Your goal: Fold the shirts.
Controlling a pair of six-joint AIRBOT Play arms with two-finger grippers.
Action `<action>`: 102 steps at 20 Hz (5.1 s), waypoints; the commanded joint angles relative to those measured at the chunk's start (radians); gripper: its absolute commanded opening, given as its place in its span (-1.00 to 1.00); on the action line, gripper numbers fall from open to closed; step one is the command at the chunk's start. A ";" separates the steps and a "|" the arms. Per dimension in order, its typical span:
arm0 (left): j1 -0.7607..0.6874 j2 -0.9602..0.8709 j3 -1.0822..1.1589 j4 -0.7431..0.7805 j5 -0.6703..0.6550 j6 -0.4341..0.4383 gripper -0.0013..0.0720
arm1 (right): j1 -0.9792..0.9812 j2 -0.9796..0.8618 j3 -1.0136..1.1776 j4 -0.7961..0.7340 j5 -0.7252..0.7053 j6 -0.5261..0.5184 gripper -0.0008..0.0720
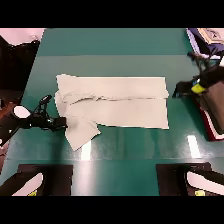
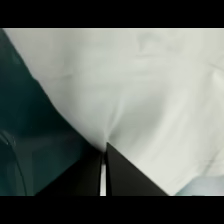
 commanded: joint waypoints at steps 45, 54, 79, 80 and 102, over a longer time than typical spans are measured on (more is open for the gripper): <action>0.000 0.400 0.225 0.063 -0.362 -0.031 -0.91 | -0.306 0.247 -0.606 0.253 -0.228 -0.204 -0.08; 0.000 0.400 0.225 0.062 -0.381 -0.054 -0.90 | -0.305 0.007 -0.607 0.376 -0.227 -0.273 -0.08; 0.001 0.305 0.227 0.209 0.103 -0.118 -0.90 | -0.014 -0.003 0.002 0.308 -0.364 -0.162 -0.94; 0.001 0.269 0.227 0.210 0.129 -0.118 -0.90 | 0.004 -0.044 0.034 0.307 -0.392 -0.162 -0.94; 0.011 0.046 0.359 0.208 0.166 -0.128 -0.90 | -0.160 -0.433 0.223 0.316 -0.108 -0.165 0.88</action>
